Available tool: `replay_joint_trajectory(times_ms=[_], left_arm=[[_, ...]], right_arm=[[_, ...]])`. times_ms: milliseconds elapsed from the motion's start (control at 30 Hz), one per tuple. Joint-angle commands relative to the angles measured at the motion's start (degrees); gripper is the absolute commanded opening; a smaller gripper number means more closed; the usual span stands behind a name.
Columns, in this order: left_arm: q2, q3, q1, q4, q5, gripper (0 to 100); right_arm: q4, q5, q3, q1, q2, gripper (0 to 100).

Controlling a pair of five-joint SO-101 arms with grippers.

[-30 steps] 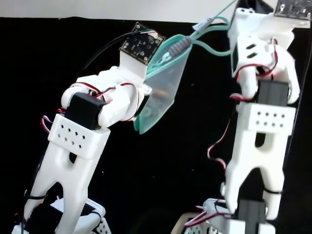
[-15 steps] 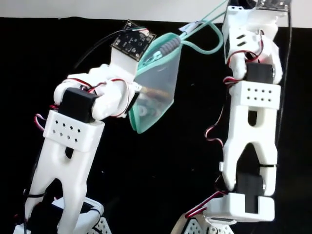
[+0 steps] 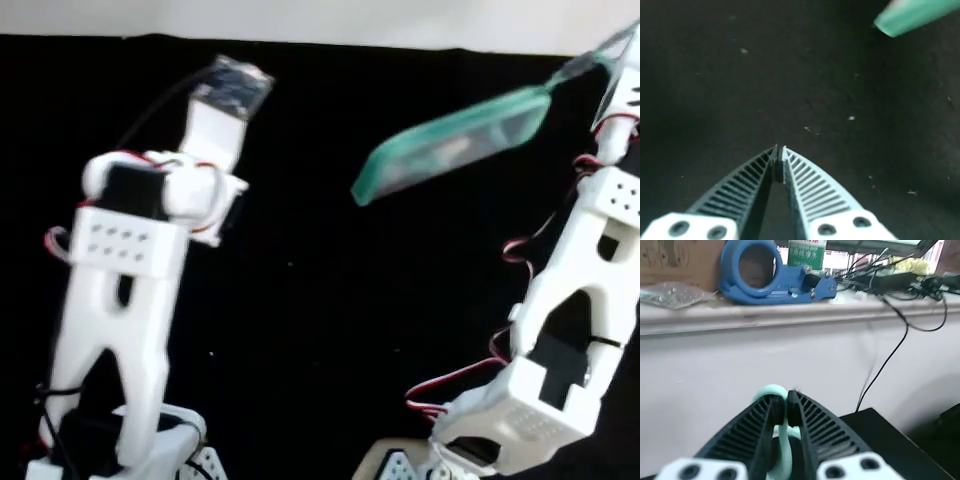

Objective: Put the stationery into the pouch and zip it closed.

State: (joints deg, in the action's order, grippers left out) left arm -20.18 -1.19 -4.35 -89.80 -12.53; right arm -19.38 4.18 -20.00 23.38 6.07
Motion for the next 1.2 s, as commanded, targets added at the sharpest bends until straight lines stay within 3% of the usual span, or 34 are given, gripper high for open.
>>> replay_joint_trajectory(times_ms=[0,367,567,1000,1167], left_arm=[[-0.66,1.01,0.13,-0.09,-0.35,1],[-0.66,0.48,0.22,0.00,-0.35,1],[-0.66,0.57,-0.04,0.35,-0.35,1],[-0.66,1.01,0.04,4.48,-0.26,1],[-0.66,1.10,0.22,5.27,-0.18,1]], right_arm=[[-2.33,0.26,-4.79,-1.89,-0.57,0.6],[-3.03,0.26,-8.66,-7.16,-0.75,0.6],[-12.00,0.26,-18.59,-10.33,-0.66,0.6],[-20.62,0.79,-37.23,-20.18,-0.66,0.6],[-23.52,8.09,-42.77,-26.51,-0.66,0.6]])
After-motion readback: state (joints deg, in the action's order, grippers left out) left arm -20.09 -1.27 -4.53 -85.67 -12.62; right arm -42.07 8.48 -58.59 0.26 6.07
